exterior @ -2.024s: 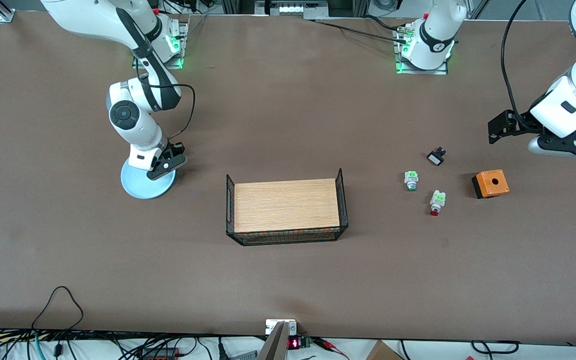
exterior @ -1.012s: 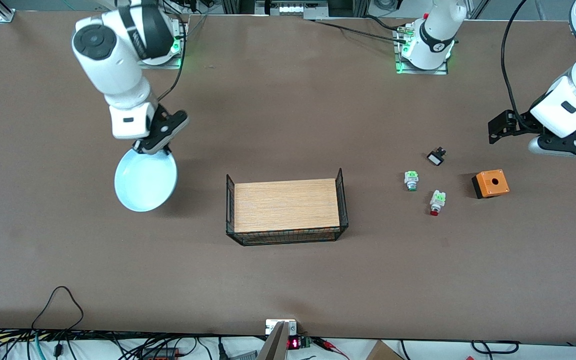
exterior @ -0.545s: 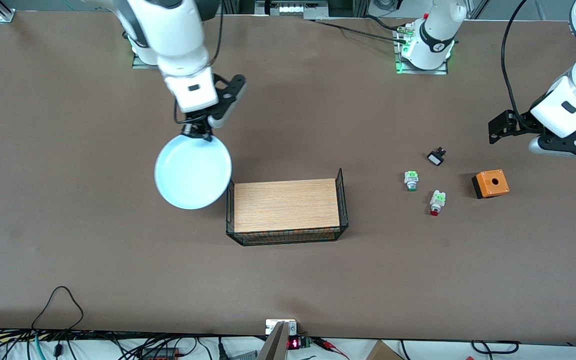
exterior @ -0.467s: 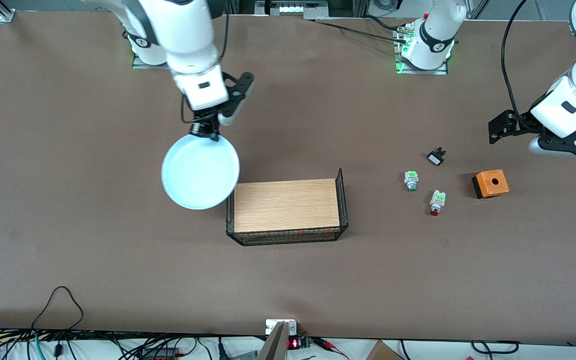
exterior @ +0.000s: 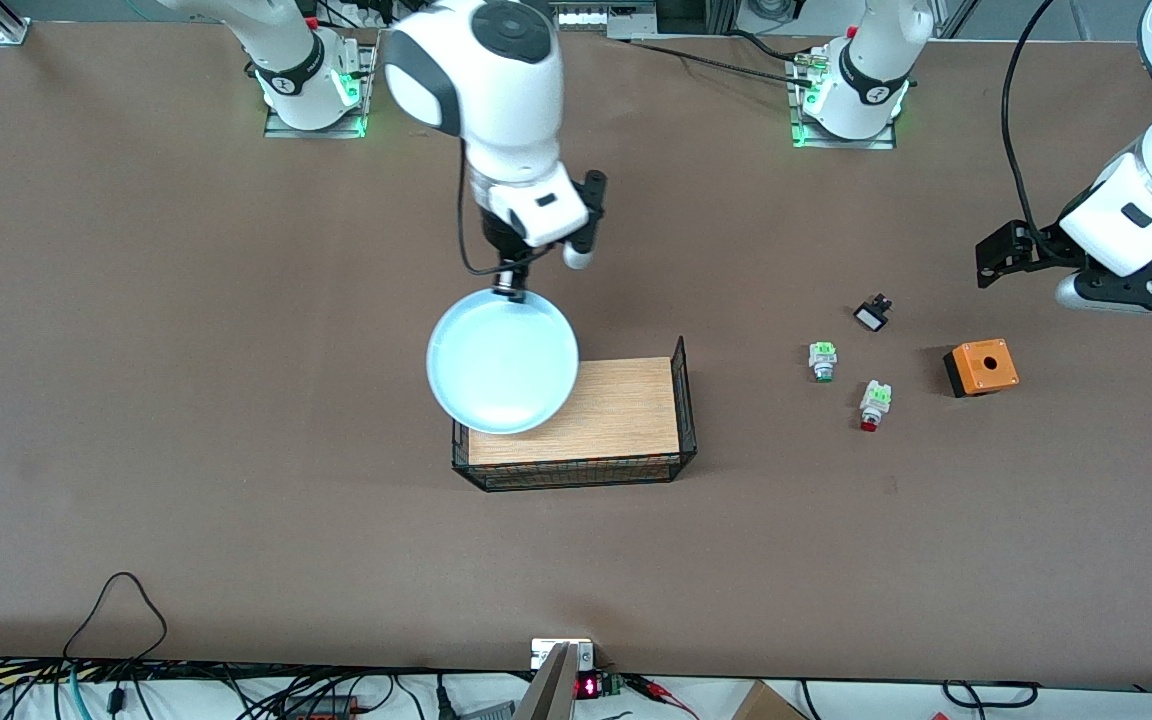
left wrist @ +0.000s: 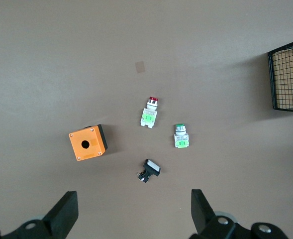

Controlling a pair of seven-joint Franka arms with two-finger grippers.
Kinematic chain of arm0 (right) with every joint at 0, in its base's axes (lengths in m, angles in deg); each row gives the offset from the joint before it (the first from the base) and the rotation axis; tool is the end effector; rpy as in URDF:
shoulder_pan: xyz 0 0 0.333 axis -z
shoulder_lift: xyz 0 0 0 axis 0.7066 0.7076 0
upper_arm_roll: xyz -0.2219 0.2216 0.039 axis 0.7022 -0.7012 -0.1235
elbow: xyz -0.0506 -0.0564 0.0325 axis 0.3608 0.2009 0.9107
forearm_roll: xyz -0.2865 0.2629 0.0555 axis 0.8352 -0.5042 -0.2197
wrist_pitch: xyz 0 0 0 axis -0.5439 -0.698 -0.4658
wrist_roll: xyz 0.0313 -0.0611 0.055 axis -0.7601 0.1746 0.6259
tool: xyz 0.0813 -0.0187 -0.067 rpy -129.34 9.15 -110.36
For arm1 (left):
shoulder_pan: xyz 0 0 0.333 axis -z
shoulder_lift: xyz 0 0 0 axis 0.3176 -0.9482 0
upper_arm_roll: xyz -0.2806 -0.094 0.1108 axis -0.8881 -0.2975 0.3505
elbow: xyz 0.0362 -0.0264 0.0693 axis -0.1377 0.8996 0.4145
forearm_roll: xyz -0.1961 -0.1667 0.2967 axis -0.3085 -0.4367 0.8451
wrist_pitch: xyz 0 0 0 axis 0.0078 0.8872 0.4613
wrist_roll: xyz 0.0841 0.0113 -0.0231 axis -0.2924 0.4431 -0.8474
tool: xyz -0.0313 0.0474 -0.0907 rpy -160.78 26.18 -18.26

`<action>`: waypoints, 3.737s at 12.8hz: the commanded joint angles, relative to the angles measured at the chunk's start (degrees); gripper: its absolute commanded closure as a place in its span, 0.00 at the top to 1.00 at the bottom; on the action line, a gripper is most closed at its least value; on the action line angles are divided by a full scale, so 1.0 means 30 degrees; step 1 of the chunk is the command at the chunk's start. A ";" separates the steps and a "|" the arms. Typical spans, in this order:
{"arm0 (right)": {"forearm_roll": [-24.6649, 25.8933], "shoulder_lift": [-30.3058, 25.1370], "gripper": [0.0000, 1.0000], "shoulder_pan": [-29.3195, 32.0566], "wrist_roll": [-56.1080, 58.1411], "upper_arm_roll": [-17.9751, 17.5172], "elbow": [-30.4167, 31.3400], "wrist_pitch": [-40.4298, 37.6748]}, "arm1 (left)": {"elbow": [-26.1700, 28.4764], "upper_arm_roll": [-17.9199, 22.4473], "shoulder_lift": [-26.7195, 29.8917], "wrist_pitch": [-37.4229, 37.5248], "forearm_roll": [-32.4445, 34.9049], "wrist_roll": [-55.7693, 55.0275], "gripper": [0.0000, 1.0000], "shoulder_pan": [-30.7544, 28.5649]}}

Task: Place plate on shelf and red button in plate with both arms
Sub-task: 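Lift the plate with the right gripper and carry it onto the wooden tray, then release the plate with the right gripper while the left gripper reaches the buttons, then grasp the red-capped button with the left gripper while the right gripper withdraws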

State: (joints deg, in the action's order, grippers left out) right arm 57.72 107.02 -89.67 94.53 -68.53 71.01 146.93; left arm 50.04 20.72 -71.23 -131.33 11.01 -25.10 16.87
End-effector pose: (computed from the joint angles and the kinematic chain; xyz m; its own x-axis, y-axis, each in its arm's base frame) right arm 0.4912 0.4904 0.4407 0.1341 0.9898 -0.0477 0.9535 -0.1158 0.2782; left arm 0.5686 -0.0343 0.5706 0.9951 -0.0969 -0.0183 -0.0974 -0.9946 -0.0349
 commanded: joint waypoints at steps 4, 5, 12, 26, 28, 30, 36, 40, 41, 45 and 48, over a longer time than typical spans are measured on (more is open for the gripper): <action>0.1950 0.2826 0.00 -0.1121 -0.1373 0.0262 -0.2126 0.1516 | 0.0093 0.0093 0.0114 0.0155 -0.0389 -0.0116 1.00 0.0138; 0.2274 0.3178 0.00 -0.1296 -0.1783 0.0262 -0.2126 0.1926 | 0.0093 0.0064 0.0085 0.0155 -0.0418 -0.0118 1.00 0.0168; 0.3361 0.4148 0.07 -0.1386 -0.4187 0.0291 -0.1892 0.2955 | -0.1841 0.0093 -0.2372 0.1239 -0.0565 0.0057 1.00 0.0315; -0.1588 -0.2233 1.00 0.3674 -0.5391 0.0614 -0.1922 -0.4746 | 0.4863 0.0093 -0.8086 -1.1728 -0.0389 0.3041 0.99 -0.0037; -0.2465 -0.3084 1.00 0.5375 -0.5449 0.0643 -0.1921 -0.5858 | 0.5627 0.0093 -0.8789 -1.4042 -0.0389 0.3572 0.98 -0.0095; -0.2644 -0.3787 1.00 0.6840 -0.5536 0.0614 -0.1746 -0.6825 | 0.6272 0.0093 -0.9200 -1.5133 -0.0389 0.4273 0.95 -0.0096; -0.3377 -0.7214 1.00 0.9743 -0.9375 0.0643 0.1561 -0.7211 | 0.6275 0.0093 -1.0140 -1.6225 -0.0418 0.5126 0.30 -0.0183; -0.6245 -0.9791 1.00 1.2818 -0.9375 0.0789 0.4635 -0.6657 | 0.5897 0.0093 -0.9906 -1.5786 -0.0418 0.4951 0.14 -0.0184; -0.6248 -1.0261 1.00 1.2910 -0.9404 0.0818 0.5076 -0.6596 | 0.5140 0.0093 -0.9731 -1.4854 -0.0418 0.4893 0.14 -0.0184; -0.6045 -1.1349 1.00 1.2882 -1.1864 0.0702 0.5814 -0.6741 | 0.0109 -0.0401 -0.9027 -0.6899 -0.0564 0.3609 0.14 0.0080; -0.5926 -1.1379 1.00 1.2911 -1.1807 0.0672 0.4907 -0.6829 | -0.3820 -0.2126 -0.8997 -0.1822 -0.0681 0.0656 0.15 0.0051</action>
State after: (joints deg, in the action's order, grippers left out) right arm 40.01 73.86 -51.14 60.22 -66.36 86.34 126.22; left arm 45.89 17.22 -97.46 -144.74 10.55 -18.16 16.82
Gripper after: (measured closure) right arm 0.000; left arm 0.590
